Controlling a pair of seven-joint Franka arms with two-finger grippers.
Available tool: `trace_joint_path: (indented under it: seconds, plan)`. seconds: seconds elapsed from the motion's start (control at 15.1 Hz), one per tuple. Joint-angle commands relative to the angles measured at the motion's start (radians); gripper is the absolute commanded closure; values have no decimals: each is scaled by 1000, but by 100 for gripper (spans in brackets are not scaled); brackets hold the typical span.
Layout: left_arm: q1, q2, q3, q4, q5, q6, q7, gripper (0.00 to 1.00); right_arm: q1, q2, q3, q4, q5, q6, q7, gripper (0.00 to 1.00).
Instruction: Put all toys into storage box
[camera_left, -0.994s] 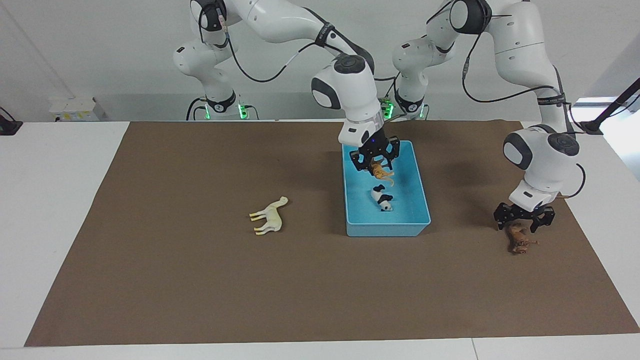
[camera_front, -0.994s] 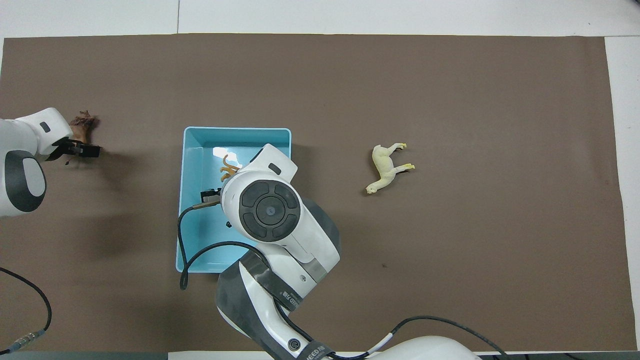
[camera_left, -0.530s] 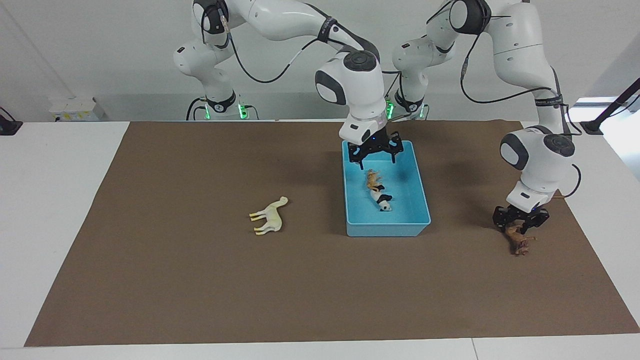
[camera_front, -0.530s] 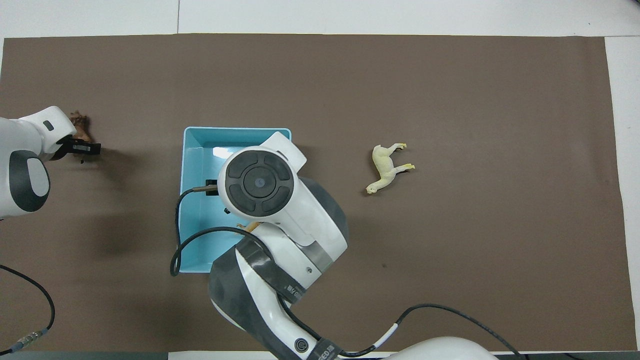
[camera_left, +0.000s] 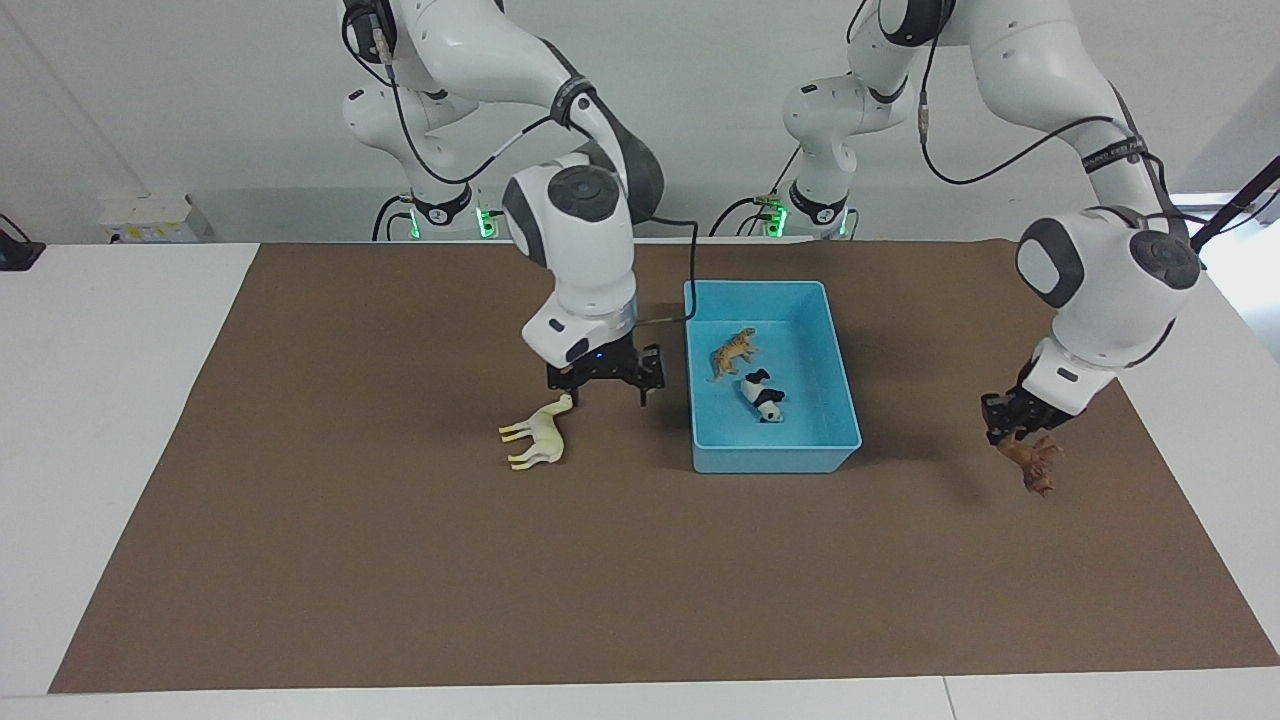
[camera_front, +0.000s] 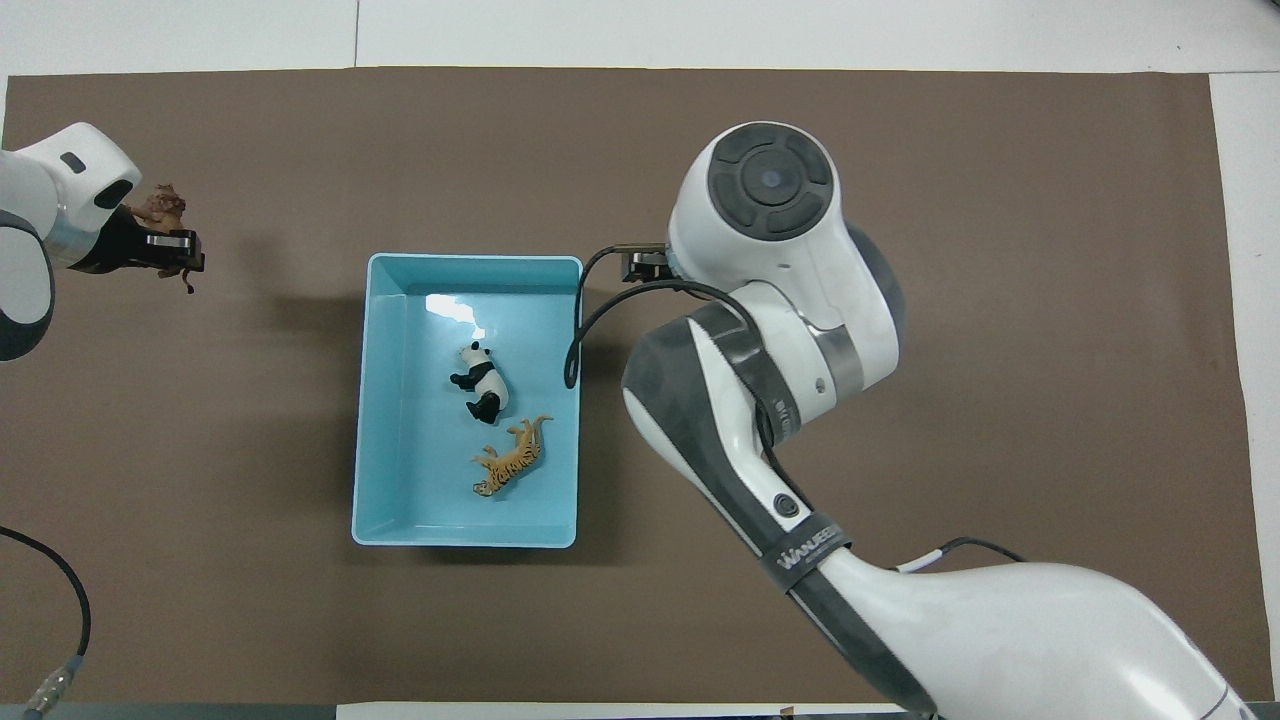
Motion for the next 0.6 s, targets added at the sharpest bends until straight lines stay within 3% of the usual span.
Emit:
trace_joint_path:
  seconds: [0.0, 0.2, 0.33, 0.4, 0.46, 0.53]
  plan:
    - [-179, -150, 17, -49, -21, -171, -237, 100, -51, -109, 13, -262, -12, 175, -87, 0]
    - [-379, -212, 17, -147, -23, -167, -518, 100, -83, -119, 13, -375, -13, 274, -157, 0]
    - [-414, -230, 15, -210, -38, -98, -568, 100, -88, -106, 13, -425, -13, 355, -175, 0]
    - [-430, -252, 15, -242, -38, -90, -567, 92, -97, -100, 13, -456, -13, 410, -204, 0]
    - [-443, -270, 14, -293, -38, -72, -570, 91, -108, -93, 13, -471, -13, 449, -223, 0]
    - [-462, -291, 15, -340, -38, -25, -570, 74, -108, -89, 13, -476, -13, 455, -226, 0]
